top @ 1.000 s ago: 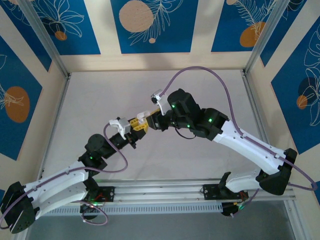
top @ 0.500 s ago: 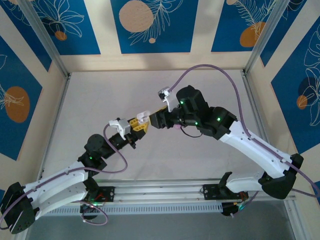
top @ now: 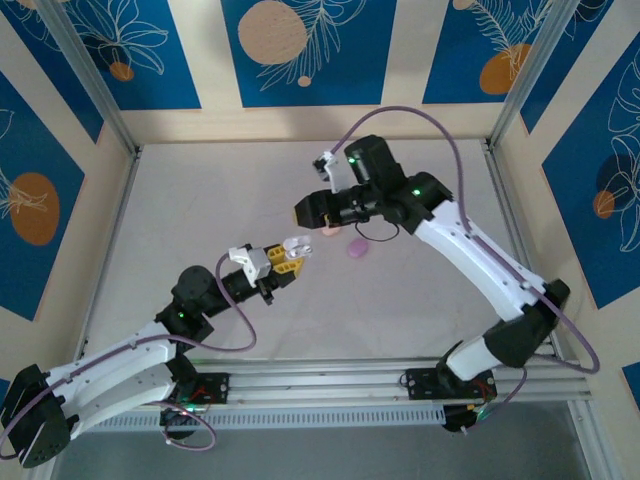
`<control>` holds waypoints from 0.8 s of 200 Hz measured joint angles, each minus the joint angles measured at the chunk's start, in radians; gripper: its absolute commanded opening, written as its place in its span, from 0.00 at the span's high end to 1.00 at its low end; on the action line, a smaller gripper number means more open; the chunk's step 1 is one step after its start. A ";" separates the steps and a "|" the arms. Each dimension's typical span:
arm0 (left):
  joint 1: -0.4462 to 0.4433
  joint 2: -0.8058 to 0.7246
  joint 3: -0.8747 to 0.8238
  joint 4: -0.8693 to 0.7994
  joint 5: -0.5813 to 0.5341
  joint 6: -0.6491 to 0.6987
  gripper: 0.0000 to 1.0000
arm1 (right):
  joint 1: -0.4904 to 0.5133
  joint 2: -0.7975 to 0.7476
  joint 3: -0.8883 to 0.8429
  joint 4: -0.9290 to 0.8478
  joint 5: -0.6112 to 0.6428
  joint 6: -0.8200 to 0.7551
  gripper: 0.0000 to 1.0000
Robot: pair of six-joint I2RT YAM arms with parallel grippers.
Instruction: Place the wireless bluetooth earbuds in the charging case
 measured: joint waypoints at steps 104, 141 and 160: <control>-0.003 0.003 0.011 -0.024 -0.022 0.002 0.85 | 0.010 -0.135 -0.117 -0.089 -0.143 -0.101 0.48; -0.003 0.043 0.039 -0.101 -0.071 -0.034 0.85 | -0.093 -0.235 -0.247 -0.067 0.063 -0.013 0.46; -0.003 0.110 0.072 -0.180 -0.111 -0.097 0.85 | -0.242 -0.290 -0.380 -0.030 0.115 0.066 0.46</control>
